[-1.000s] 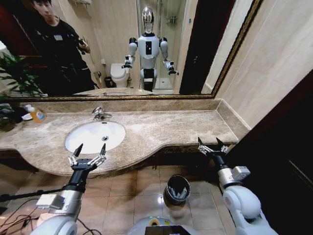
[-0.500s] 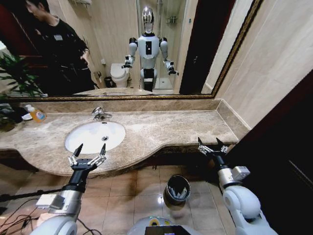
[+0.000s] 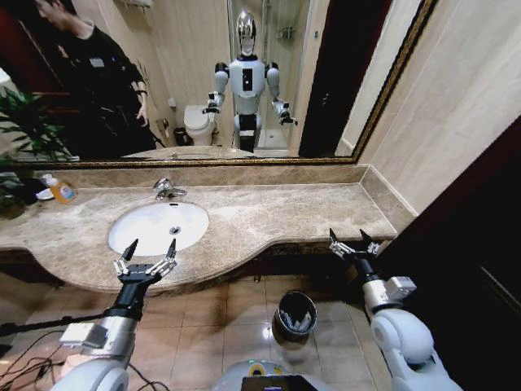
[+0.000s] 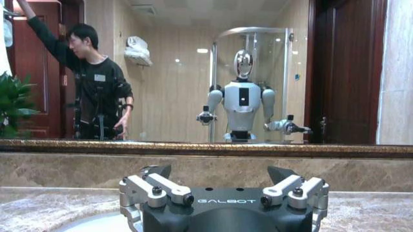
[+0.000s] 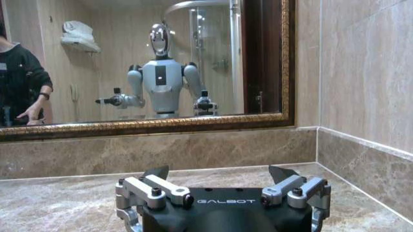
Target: Pick up the trash from the sink and place it in the trash bin.
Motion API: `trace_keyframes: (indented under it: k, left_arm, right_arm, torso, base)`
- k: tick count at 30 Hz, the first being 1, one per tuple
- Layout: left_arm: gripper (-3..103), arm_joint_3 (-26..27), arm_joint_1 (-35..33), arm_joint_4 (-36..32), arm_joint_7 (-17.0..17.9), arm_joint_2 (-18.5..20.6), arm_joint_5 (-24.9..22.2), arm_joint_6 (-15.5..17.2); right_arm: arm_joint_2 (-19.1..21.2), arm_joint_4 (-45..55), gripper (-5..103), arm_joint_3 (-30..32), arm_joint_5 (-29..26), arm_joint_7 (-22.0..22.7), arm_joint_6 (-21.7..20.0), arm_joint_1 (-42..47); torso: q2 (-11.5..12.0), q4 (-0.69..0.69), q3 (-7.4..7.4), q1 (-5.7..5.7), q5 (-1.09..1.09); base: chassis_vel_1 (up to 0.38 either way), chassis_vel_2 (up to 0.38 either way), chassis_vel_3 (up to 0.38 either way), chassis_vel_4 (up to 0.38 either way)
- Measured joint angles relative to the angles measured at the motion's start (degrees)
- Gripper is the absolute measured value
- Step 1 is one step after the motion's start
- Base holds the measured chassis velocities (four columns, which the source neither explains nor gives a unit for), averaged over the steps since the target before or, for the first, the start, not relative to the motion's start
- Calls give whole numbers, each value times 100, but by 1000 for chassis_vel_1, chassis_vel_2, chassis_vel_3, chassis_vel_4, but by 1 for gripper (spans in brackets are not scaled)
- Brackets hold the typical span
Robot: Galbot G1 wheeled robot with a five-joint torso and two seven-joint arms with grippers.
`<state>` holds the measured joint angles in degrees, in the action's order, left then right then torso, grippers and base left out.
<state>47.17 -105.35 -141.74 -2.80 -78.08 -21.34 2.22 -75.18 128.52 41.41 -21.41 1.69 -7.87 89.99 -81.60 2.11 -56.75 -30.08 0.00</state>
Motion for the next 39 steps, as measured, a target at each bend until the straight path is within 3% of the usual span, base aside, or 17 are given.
trace_keyframes:
  k: [39]
  left_arm:
    - [100, 0, 0, 0, 0, 0, 0, 0]
  right_arm:
    - [0, -1, 100, 0, -2, 0, 2, 0]
  torso:
    - [-1, 0, 0, 0, 0]
  base:
    - [0, 0, 0, 0]
